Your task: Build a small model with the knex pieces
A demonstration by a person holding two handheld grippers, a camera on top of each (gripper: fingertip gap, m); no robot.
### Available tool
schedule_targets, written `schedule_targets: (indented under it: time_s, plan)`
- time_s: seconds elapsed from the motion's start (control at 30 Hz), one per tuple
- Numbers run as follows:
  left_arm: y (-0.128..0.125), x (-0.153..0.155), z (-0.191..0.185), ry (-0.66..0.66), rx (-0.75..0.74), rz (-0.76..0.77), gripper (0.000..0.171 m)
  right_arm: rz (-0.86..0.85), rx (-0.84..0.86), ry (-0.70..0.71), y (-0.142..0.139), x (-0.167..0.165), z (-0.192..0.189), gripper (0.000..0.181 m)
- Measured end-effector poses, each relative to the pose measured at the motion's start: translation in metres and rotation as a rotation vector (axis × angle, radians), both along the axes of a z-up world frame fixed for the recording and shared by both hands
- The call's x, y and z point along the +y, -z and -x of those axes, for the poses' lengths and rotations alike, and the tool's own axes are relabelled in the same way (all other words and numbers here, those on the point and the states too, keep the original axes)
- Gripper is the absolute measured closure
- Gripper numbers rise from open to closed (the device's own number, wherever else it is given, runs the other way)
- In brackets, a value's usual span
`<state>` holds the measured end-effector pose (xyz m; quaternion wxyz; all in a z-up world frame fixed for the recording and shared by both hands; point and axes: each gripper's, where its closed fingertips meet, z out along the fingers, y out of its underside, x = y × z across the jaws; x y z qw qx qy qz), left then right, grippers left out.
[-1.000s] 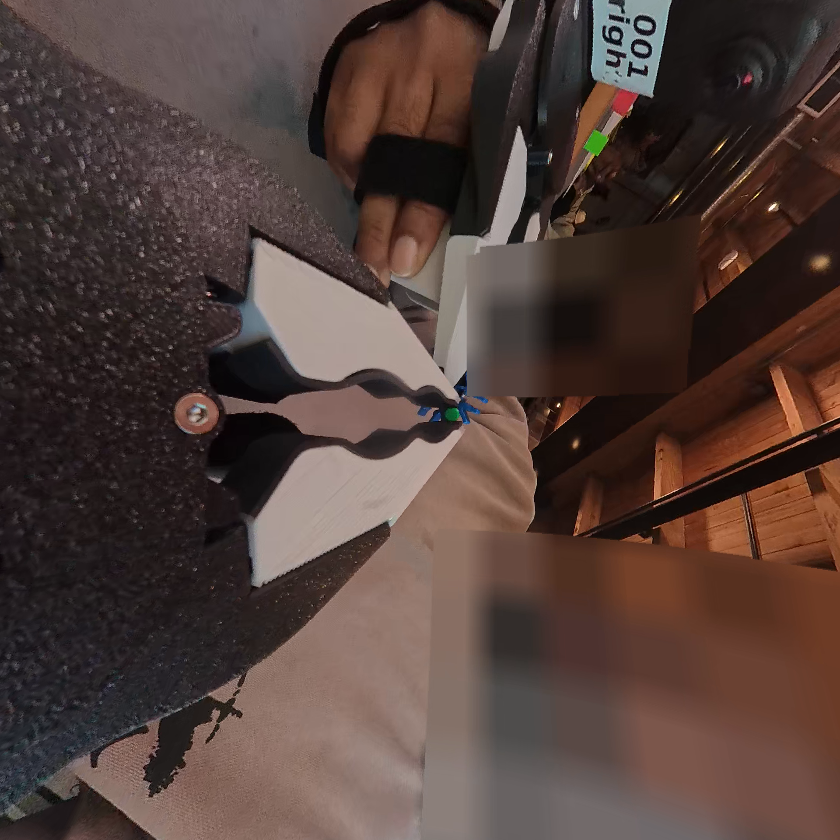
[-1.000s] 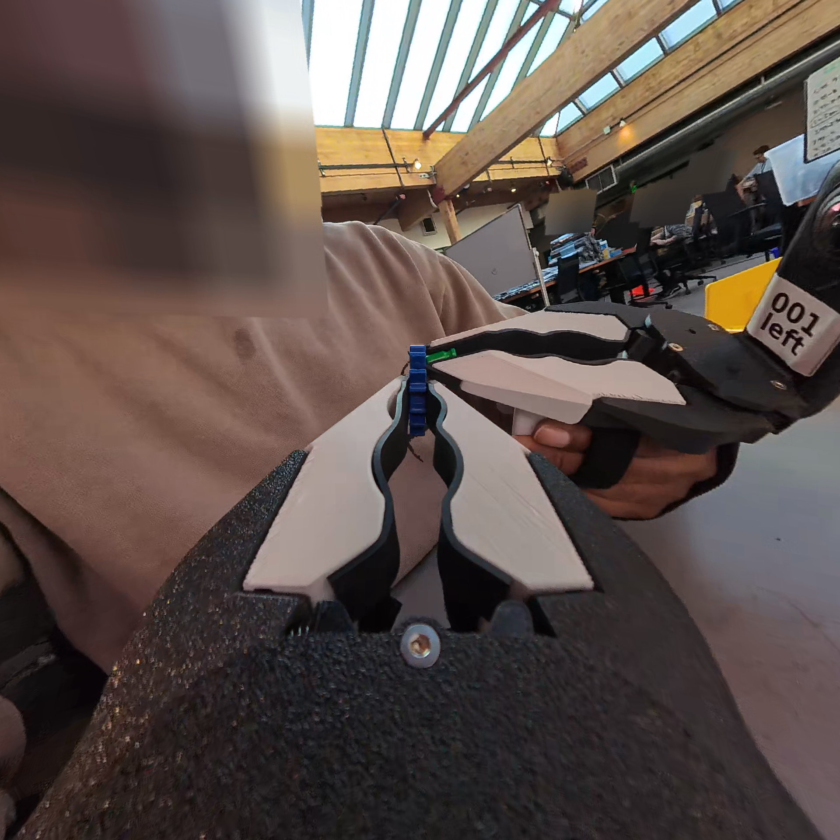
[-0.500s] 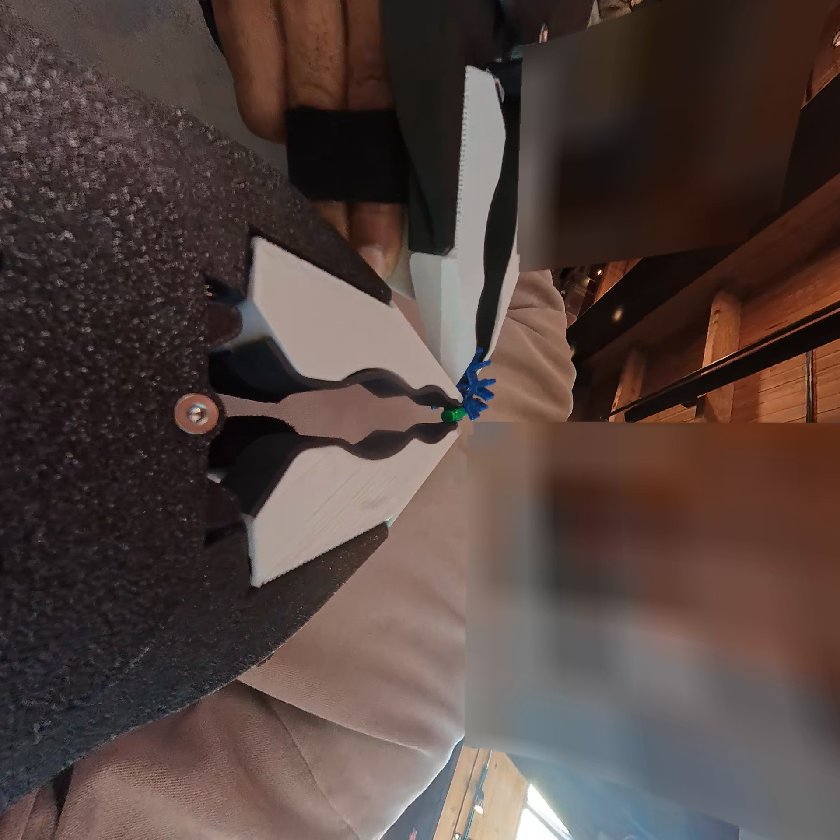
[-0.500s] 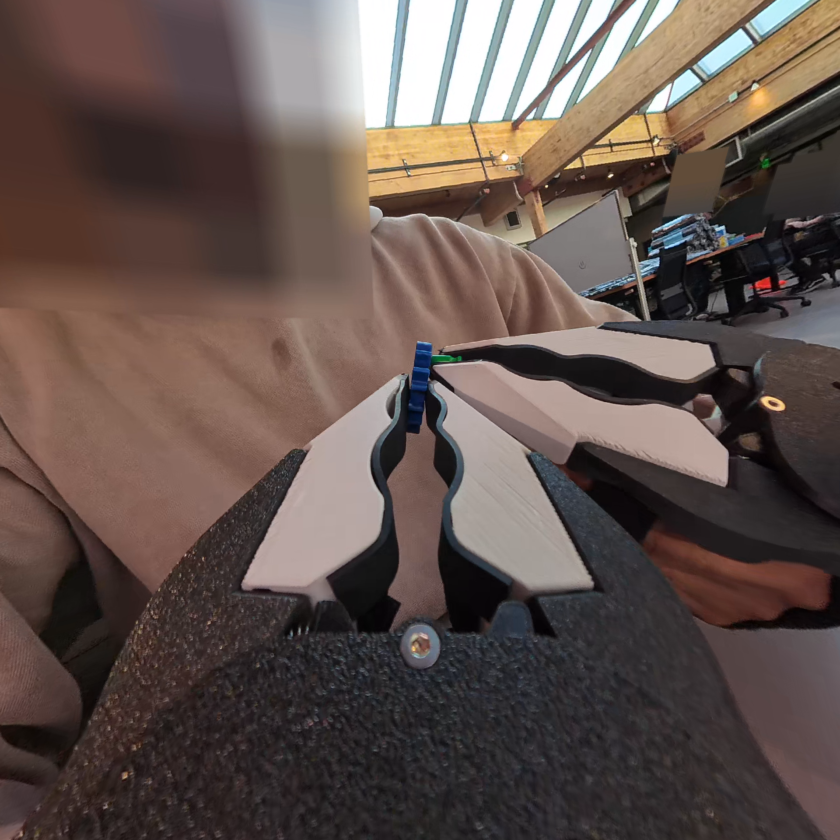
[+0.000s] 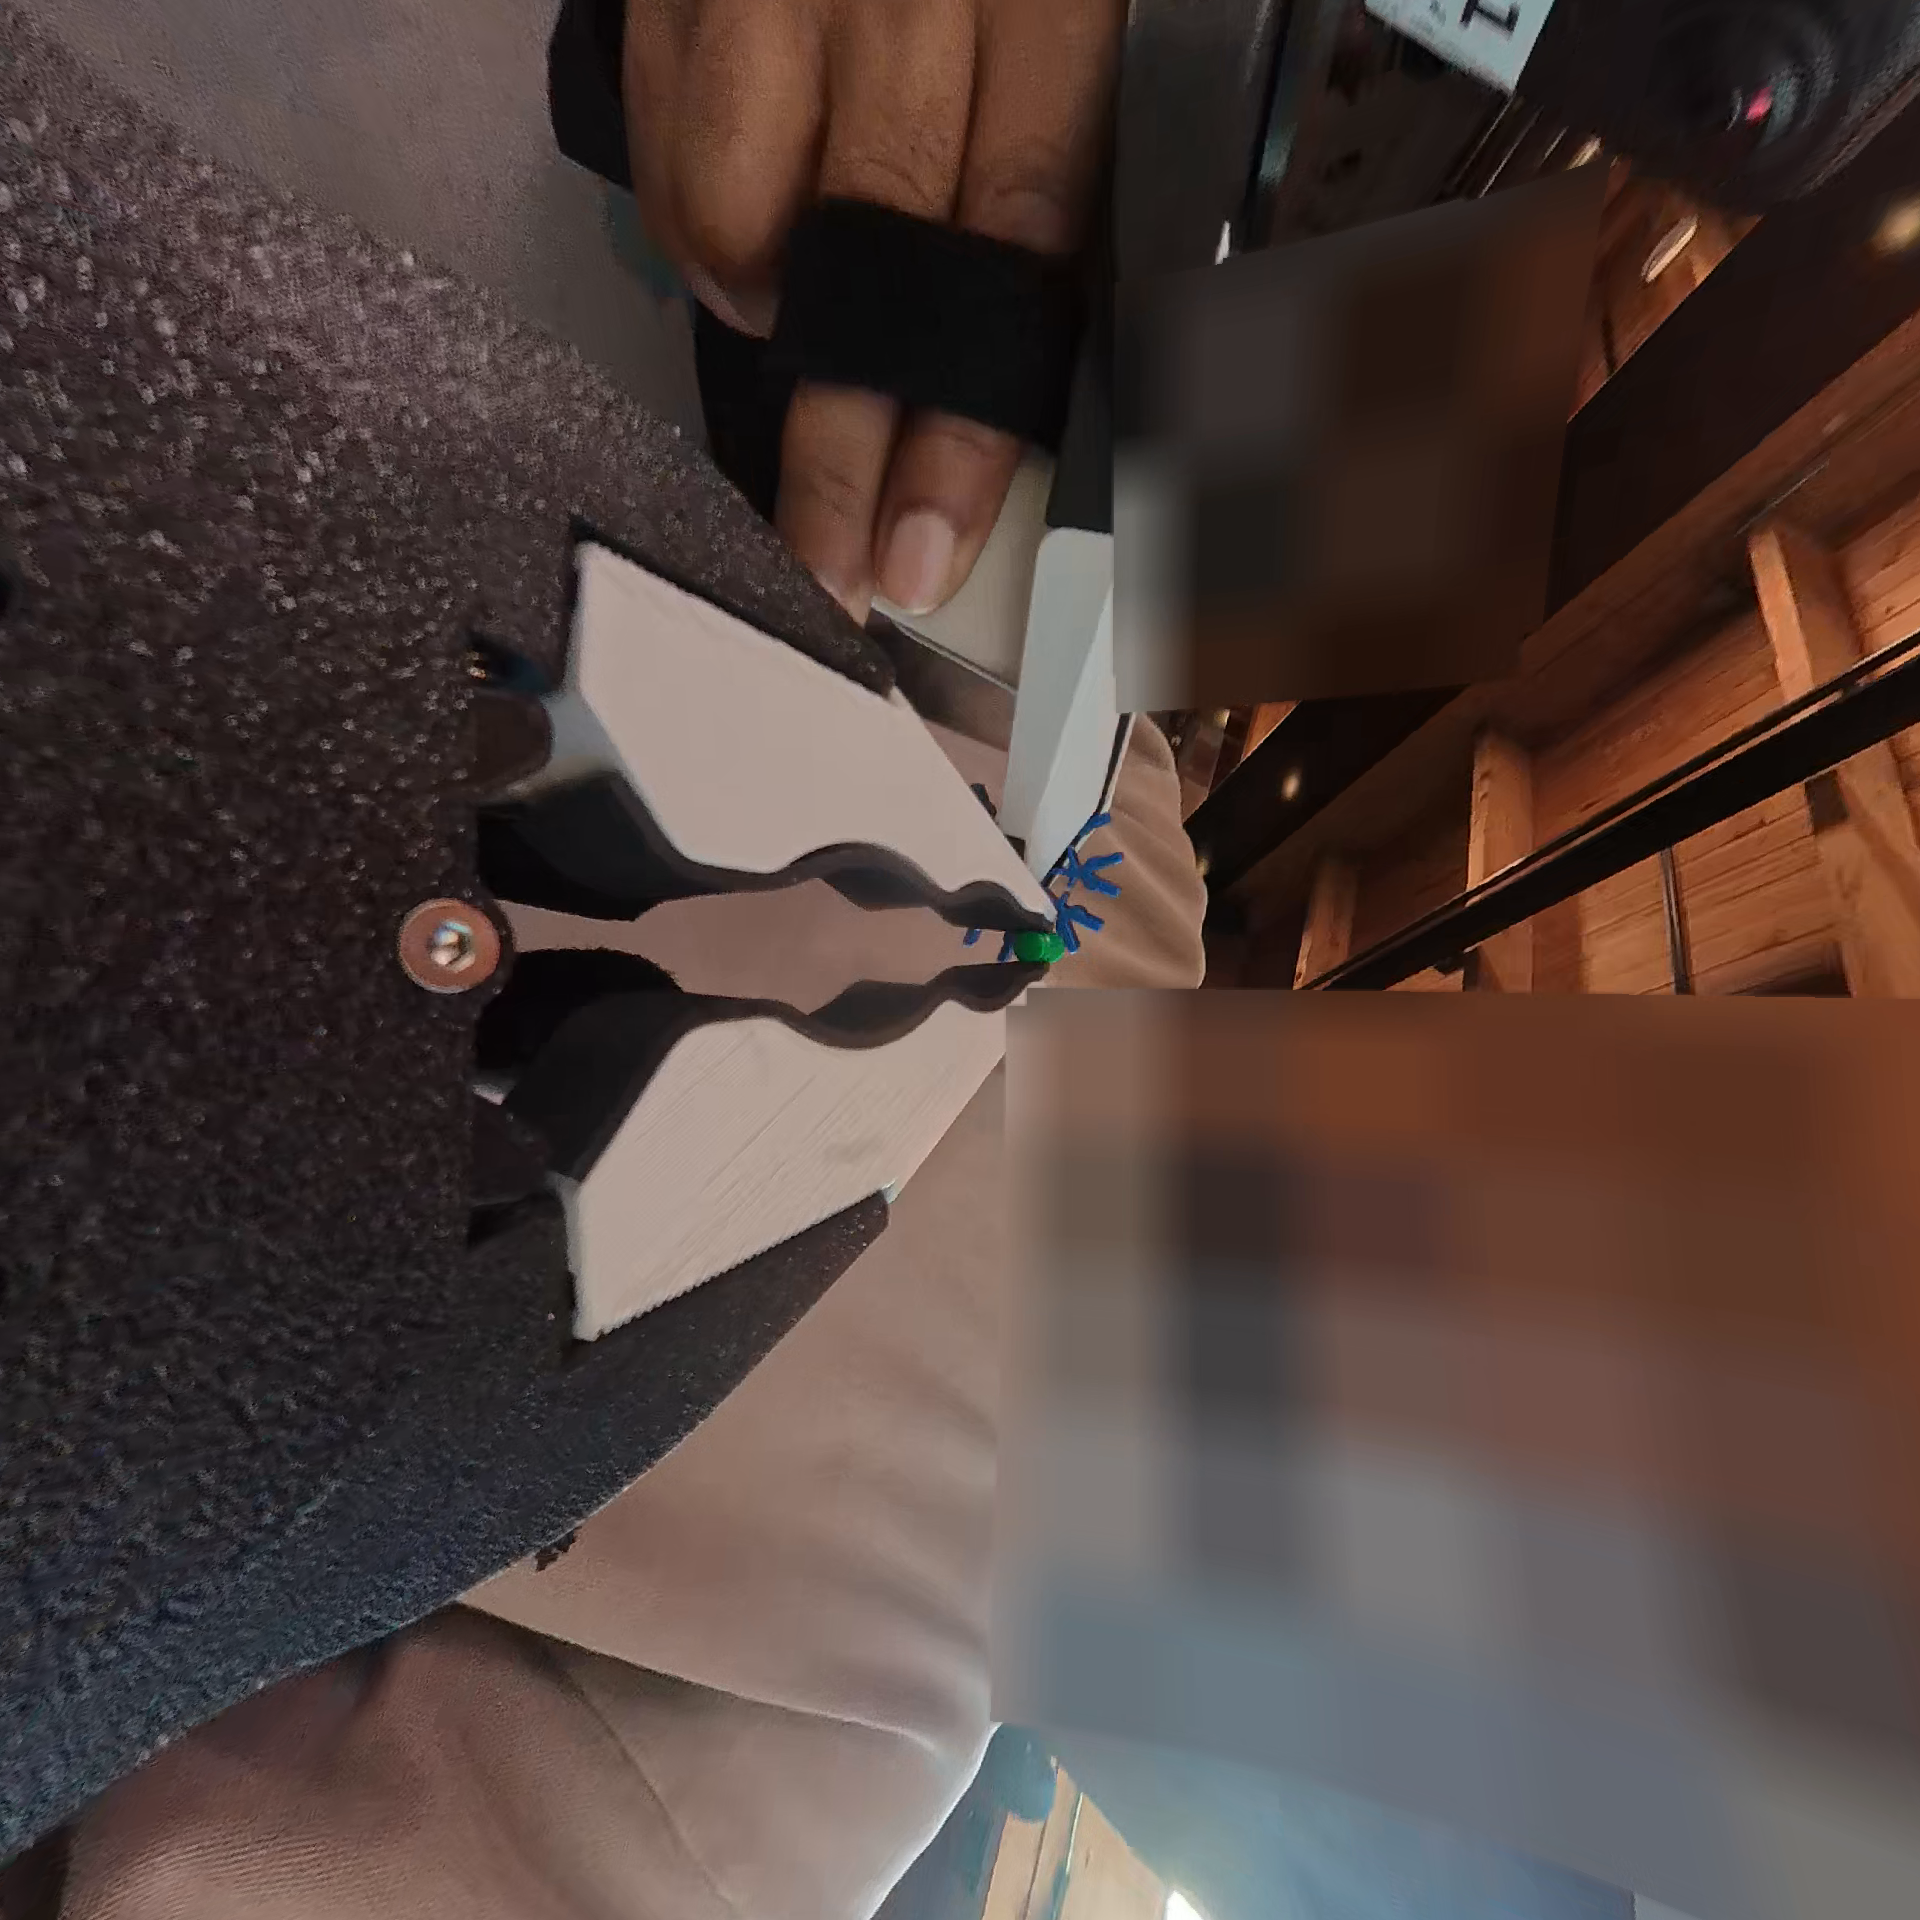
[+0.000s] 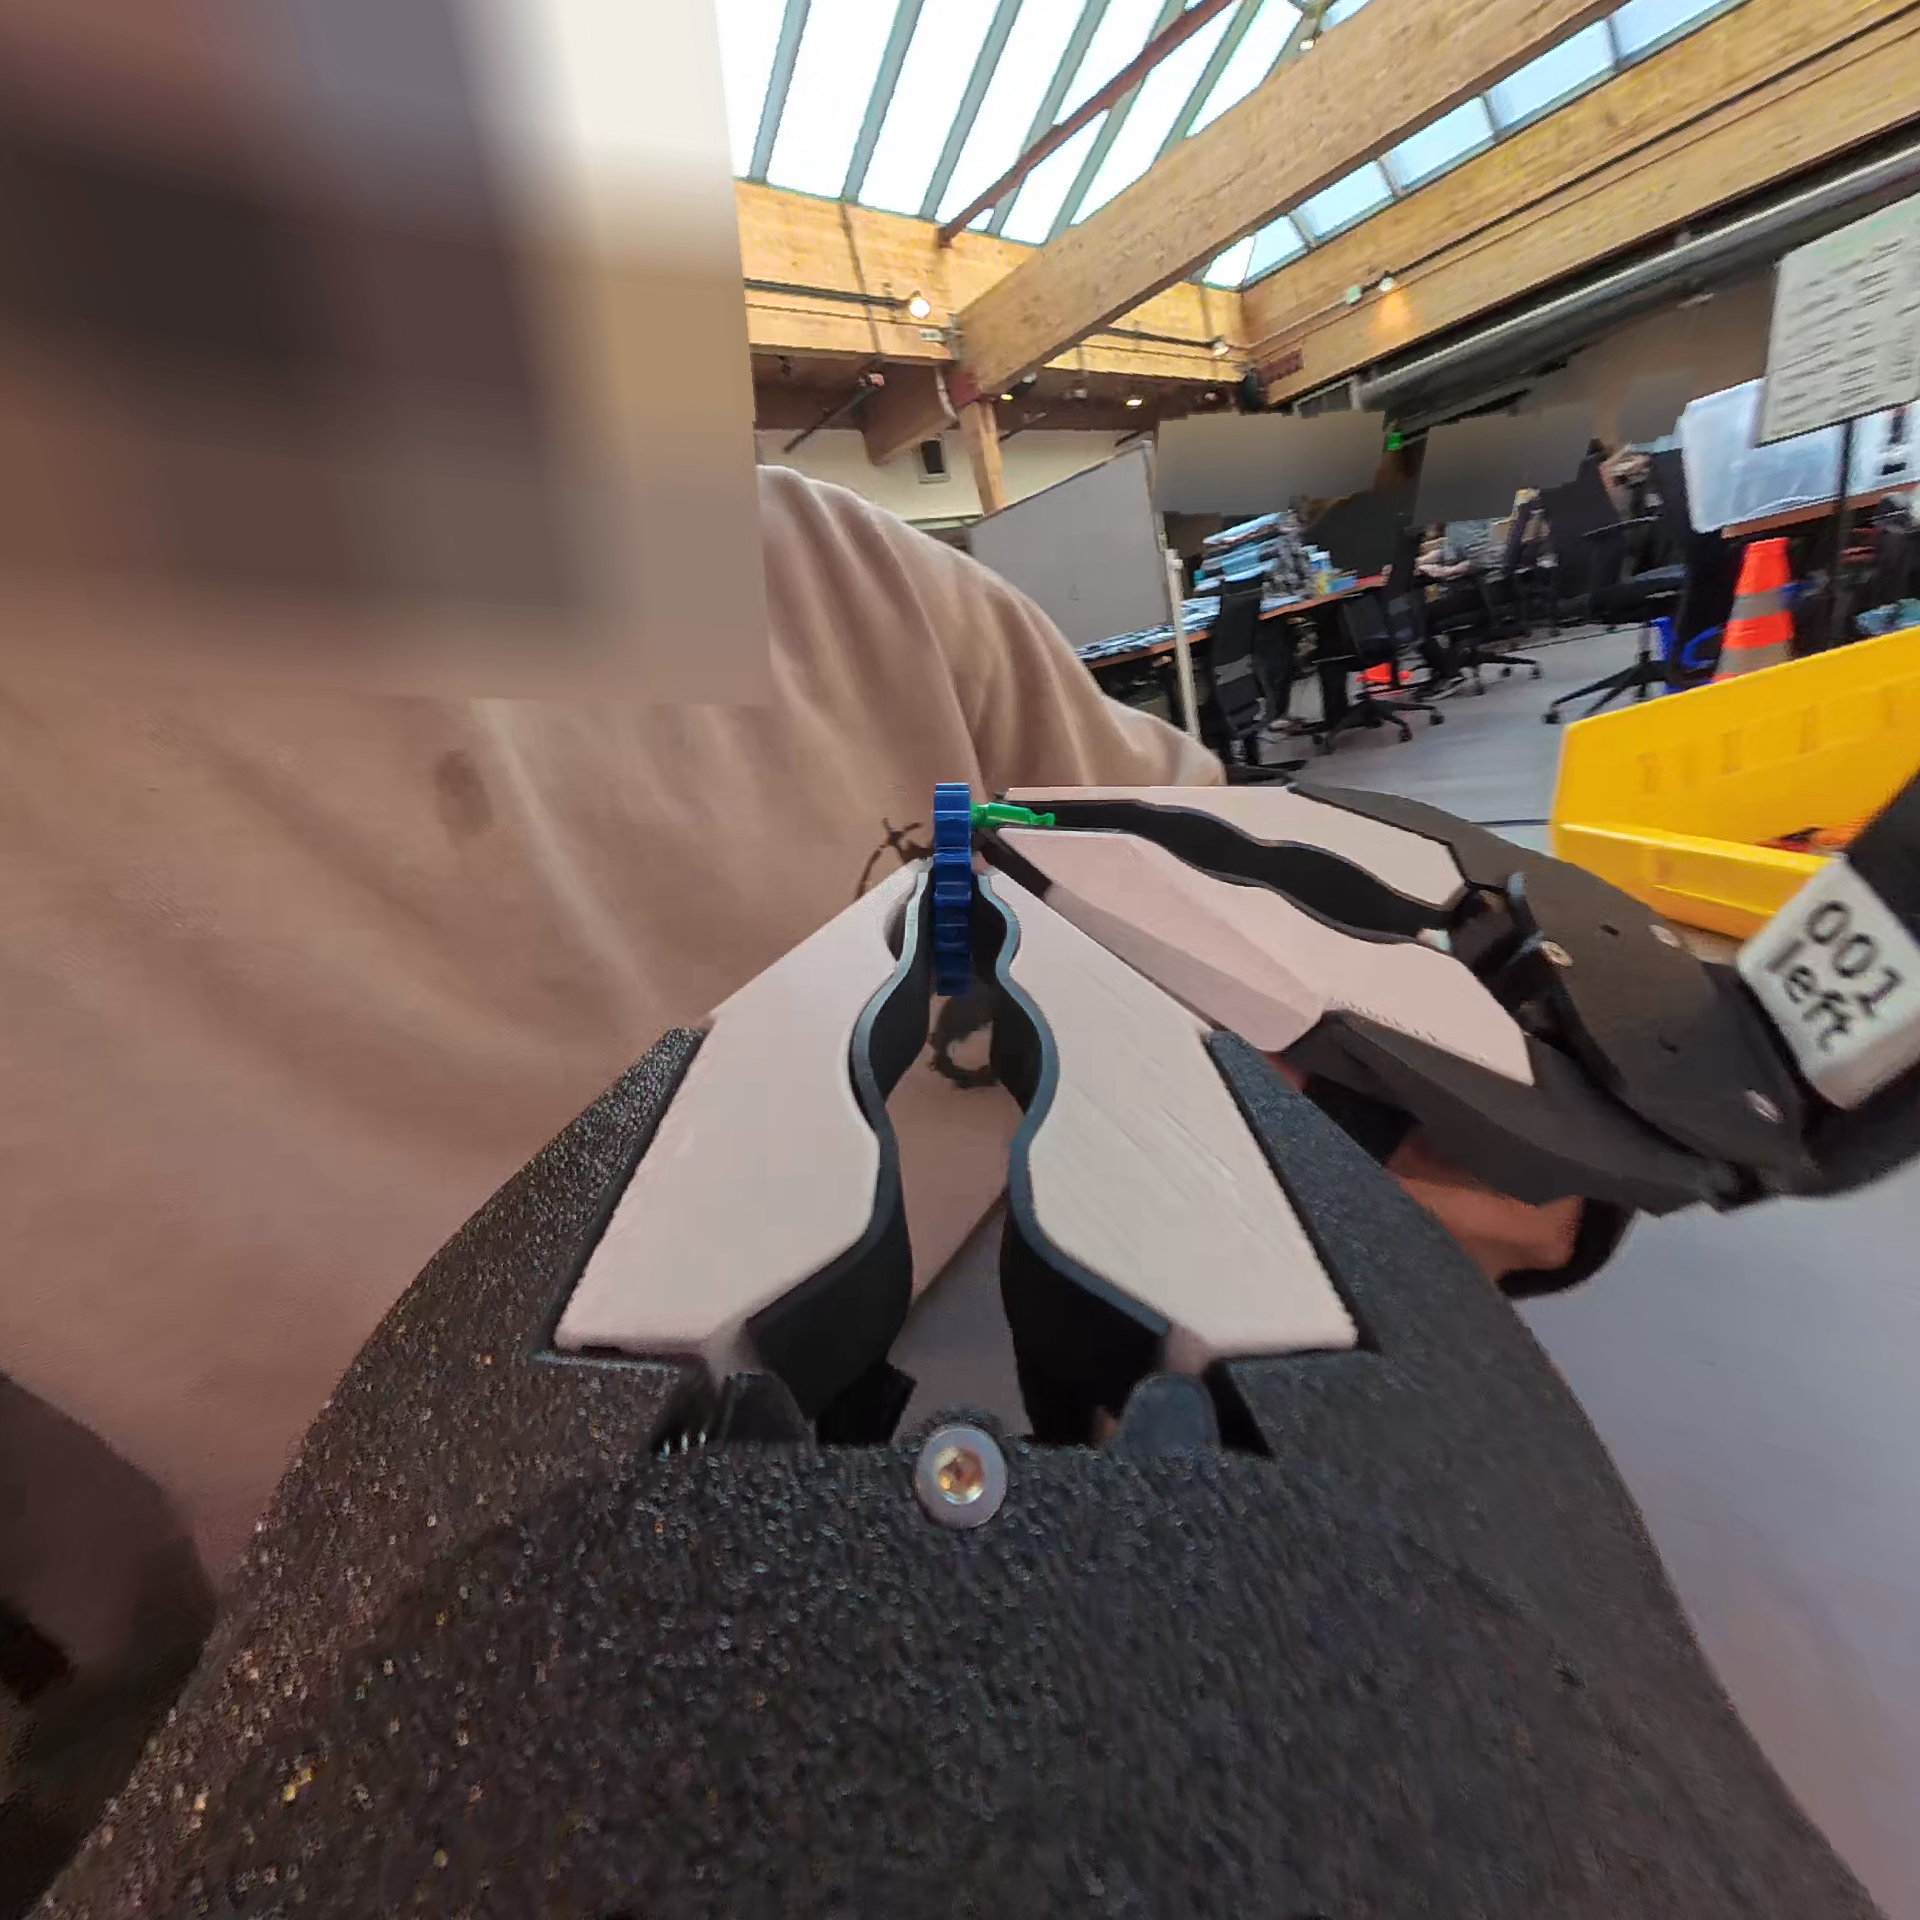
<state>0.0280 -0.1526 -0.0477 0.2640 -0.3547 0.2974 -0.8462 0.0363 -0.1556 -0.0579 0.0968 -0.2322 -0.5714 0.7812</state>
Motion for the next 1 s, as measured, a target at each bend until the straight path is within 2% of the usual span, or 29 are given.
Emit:
schedule_targets:
  time_s: [0.13, 0.23, 0.3, 0.37, 0.47, 0.53, 0.6, 0.63, 0.7, 0.77, 0.87, 0.93, 1.0]
  plan:
    - [0.01, 0.024, 0.008, -0.191, 0.104, -0.009, 0.166, -0.075, -0.026, 0.181, 0.011, 0.025, 0.009, 0.178]
    - [0.017, 0.046, 0.018, -0.364, 0.196, -0.039, 0.167, -0.103, -0.052, 0.245, 0.02, 0.034, 0.011, 0.178]
    - [0.024, 0.07, 0.031, -0.539, 0.286, -0.045, 0.167, -0.121, -0.068, 0.253, 0.026, 0.035, 0.011, 0.178]
    - [0.038, 0.108, 0.059, -0.817, 0.441, -0.025, 0.167, -0.135, -0.079, 0.257, 0.029, 0.035, 0.01, 0.178]
    - [0.066, 0.16, 0.14, -1.343, 0.767, -0.03, 0.166, -0.146, -0.09, 0.264, 0.032, 0.036, 0.01, 0.178]
    - [0.072, 0.171, 0.193, -1.608, 0.969, -0.097, 0.166, -0.145, -0.104, 0.27, 0.035, 0.037, 0.011, 0.178]
    - [0.081, 0.176, 0.233, -1.777, 1.196, -0.144, 0.166, -0.155, -0.119, 0.279, 0.039, 0.039, 0.012, 0.178]
    - [0.086, 0.176, 0.245, -1.816, 1.28, -0.157, 0.165, -0.16, -0.125, 0.283, 0.04, 0.039, 0.012, 0.178]
    - [0.094, 0.177, 0.253, -1.83, 1.348, -0.152, 0.14, -0.164, -0.134, 0.293, 0.043, 0.04, 0.014, 0.178]
    - [0.098, 0.179, 0.246, -1.794, 1.325, -0.13, 0.126, -0.177, -0.15, 0.312, 0.047, 0.042, 0.016, 0.177]
    - [0.09, 0.178, 0.224, -1.726, 1.246, -0.194, 0.122, -0.181, -0.162, 0.326, 0.049, 0.044, 0.017, 0.177]
    - [0.083, 0.17, 0.182, -1.536, 1.103, -0.266, 0.127, -0.188, -0.164, 0.345, 0.051, 0.047, 0.018, 0.177]
    - [0.073, 0.142, 0.121, -1.192, 0.887, -0.296, 0.131, -0.186, -0.166, 0.379, 0.051, 0.052, 0.02, 0.177]
